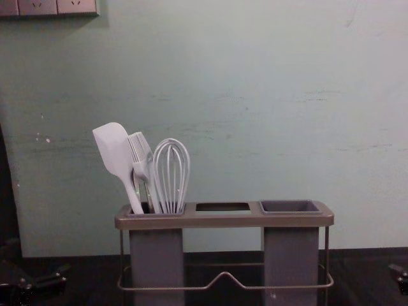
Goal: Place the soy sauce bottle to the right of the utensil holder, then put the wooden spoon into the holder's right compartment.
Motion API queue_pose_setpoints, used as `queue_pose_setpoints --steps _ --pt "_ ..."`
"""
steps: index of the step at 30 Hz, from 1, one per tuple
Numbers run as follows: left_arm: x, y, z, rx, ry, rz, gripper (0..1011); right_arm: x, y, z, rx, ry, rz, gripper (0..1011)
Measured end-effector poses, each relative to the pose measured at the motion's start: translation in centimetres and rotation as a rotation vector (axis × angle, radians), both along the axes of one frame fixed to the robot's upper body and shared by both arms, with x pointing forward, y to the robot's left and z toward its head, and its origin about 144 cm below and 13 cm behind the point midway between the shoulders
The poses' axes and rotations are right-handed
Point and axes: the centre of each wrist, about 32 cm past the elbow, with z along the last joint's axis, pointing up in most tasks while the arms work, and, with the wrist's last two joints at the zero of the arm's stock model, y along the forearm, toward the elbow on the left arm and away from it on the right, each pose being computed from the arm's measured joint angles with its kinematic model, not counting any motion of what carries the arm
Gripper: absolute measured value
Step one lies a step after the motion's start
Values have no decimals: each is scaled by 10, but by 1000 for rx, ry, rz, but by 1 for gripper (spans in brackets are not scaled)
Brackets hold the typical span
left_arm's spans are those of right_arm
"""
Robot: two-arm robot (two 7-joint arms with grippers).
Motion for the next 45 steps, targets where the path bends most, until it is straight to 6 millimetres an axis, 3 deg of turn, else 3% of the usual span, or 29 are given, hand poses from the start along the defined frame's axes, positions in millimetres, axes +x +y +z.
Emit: queue_pose_setpoints --steps 38,45 --pt "0 0 0 0 0 0 1005 0 0 0 0 0 0 1002" --pt "0 0 0 0 0 0 1005 -14 -4 7 -20 -16 -14 1003"
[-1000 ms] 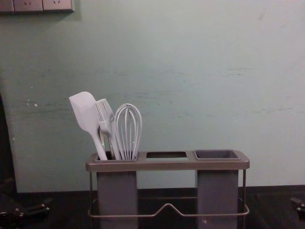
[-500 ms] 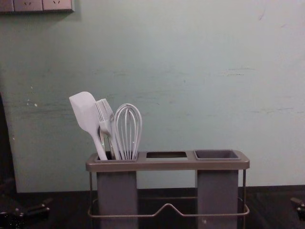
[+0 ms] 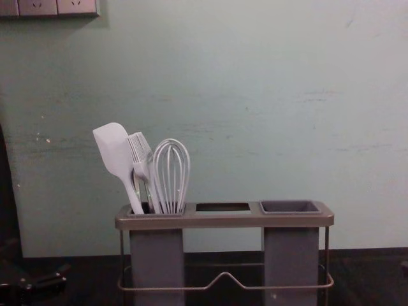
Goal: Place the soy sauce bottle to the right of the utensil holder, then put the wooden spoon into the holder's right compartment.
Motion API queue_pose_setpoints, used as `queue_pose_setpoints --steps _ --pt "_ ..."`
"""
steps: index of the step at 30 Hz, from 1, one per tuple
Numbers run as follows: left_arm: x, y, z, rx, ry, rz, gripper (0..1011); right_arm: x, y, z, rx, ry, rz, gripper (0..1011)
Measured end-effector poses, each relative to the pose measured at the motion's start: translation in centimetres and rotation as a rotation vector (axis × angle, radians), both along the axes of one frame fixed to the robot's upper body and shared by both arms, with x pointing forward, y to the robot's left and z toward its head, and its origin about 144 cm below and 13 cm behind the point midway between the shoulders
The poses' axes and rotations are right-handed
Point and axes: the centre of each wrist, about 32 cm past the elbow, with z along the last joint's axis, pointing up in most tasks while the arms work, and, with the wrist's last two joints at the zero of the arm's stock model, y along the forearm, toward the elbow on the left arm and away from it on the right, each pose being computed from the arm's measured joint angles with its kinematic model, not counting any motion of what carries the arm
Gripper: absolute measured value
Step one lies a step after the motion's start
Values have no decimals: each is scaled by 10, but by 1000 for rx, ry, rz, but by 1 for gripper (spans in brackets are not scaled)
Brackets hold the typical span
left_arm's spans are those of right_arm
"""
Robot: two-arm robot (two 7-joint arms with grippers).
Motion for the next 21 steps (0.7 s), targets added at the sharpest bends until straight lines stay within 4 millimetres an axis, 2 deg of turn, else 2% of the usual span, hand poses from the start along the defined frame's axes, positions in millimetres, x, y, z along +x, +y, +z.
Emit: queue_pose_setpoints --steps 8,21 --pt "0 0 0 0 0 0 1005 -26 -13 12 3 -8 -9 1003" --pt "0 0 0 0 0 0 1005 -70 -25 31 197 -85 47 1003"
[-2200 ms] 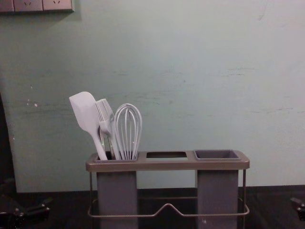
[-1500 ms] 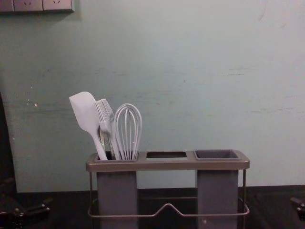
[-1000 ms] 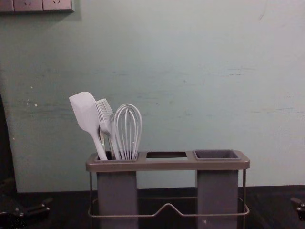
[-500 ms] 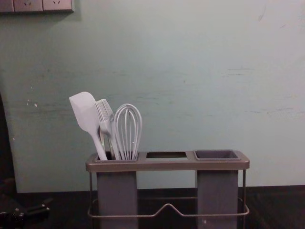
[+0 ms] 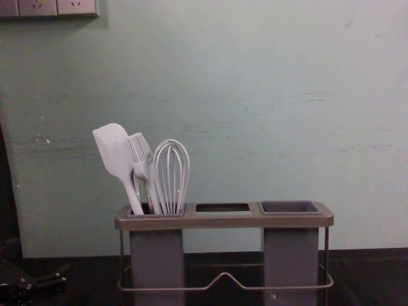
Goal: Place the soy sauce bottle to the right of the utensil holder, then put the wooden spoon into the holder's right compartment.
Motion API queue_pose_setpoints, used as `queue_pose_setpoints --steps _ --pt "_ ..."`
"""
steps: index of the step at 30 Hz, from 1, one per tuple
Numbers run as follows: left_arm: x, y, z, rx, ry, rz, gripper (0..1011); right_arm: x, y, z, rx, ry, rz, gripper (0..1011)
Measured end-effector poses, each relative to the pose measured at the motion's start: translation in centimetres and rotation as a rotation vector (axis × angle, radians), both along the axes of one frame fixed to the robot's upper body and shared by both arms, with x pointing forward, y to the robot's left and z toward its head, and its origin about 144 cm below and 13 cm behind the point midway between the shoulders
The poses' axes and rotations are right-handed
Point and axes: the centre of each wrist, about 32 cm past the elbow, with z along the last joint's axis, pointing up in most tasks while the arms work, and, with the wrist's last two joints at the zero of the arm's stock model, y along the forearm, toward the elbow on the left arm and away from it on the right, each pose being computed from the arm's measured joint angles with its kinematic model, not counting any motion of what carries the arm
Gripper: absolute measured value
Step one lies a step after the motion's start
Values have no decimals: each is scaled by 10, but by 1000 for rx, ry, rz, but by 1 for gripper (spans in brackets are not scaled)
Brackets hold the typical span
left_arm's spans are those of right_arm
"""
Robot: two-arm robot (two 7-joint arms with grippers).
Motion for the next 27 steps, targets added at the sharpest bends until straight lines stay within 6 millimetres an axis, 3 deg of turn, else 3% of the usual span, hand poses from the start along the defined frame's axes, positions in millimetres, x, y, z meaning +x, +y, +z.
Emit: queue_pose_setpoints --steps 14,27 --pt "0 0 0 0 0 0 1005 -24 -6 20 130 32 226 1003" --pt "0 0 0 0 0 0 1005 -23 6 17 118 108 354 1003"
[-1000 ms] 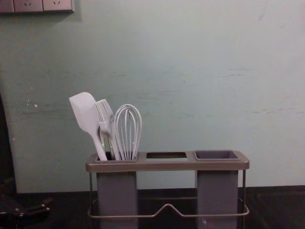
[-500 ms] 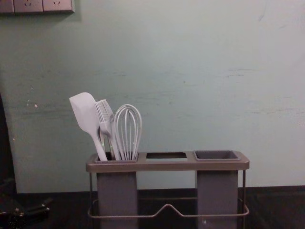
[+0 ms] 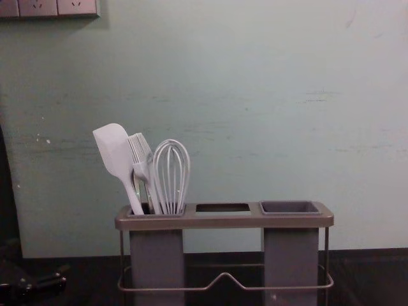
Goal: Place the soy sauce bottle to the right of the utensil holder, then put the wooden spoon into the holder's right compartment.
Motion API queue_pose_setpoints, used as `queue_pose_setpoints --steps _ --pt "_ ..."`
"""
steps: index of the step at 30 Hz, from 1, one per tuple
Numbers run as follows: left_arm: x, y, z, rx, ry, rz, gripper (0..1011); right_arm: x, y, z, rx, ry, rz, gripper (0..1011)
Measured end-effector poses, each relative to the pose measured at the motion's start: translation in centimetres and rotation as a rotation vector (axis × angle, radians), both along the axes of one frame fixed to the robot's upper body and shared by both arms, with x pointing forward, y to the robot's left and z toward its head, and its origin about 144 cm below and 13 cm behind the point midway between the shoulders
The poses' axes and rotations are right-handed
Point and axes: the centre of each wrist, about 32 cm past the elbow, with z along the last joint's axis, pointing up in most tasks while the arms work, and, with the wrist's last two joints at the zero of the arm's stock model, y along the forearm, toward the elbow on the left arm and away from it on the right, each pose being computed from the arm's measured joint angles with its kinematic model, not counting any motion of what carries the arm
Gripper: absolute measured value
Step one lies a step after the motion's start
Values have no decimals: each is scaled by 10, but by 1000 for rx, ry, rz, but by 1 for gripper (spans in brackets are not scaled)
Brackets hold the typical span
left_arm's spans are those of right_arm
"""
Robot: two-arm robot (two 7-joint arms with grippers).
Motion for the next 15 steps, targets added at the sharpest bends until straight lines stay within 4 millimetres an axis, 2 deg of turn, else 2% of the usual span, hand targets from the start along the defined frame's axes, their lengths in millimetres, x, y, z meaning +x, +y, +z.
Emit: queue_pose_setpoints --steps 15 --pt "0 0 0 0 0 0 1005 11 20 -17 -27 41 -18 1003"
